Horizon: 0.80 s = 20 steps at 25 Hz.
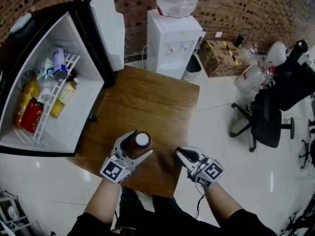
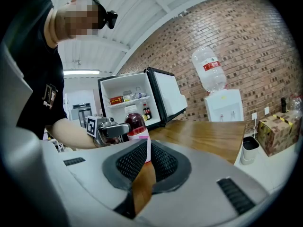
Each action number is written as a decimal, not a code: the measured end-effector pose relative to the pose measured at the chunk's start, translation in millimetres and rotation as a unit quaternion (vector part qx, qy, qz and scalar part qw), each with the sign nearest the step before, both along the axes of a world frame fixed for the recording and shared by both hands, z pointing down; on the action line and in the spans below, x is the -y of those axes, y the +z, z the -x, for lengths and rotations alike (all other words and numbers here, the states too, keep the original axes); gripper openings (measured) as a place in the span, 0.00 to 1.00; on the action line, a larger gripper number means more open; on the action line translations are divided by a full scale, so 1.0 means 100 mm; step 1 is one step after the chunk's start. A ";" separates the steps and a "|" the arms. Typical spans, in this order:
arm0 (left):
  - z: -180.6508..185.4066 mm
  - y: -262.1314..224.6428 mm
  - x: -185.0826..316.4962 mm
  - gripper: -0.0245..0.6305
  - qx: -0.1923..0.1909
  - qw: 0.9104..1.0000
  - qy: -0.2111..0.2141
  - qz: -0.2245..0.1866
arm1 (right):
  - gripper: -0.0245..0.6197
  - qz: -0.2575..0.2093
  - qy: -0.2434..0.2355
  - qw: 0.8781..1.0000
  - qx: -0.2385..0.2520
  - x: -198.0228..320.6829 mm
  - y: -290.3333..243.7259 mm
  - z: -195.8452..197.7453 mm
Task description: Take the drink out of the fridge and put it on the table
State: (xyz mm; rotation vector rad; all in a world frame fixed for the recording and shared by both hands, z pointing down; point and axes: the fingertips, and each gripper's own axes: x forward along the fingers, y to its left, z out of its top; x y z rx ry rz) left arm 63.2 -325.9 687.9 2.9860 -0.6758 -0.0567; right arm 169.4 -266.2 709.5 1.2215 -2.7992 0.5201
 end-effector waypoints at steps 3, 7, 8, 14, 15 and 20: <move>0.35 -0.10 -0.10 0.58 0.026 0.999 -0.043 0.008 | 0.10 0.002 -0.006 1.000 -0.003 -0.13 -0.12 -0.02; 0.92 -0.54 -0.51 0.43 0.053 0.995 -0.081 0.029 | 0.10 0.004 -0.027 1.000 0.013 -0.42 -0.44 -0.05; 1.04 -0.70 -0.65 0.41 0.049 0.994 -0.089 0.036 | 0.10 0.006 -0.035 0.999 0.017 -0.50 -0.52 -0.05; 1.69 -1.51 -1.36 0.26 -0.049 0.985 -0.145 0.083 | 0.10 -0.011 -0.076 0.997 0.011 -0.84 -1.05 0.25; 1.80 -1.58 -1.47 0.24 -0.057 0.984 -0.146 0.084 | 0.10 -0.014 -0.077 0.997 0.010 -0.92 -1.15 0.34; 2.58 -1.78 -2.16 0.09 -0.072 0.983 -0.141 0.090 | 0.05 -0.024 -0.076 0.997 -0.008 -1.63 -1.54 1.04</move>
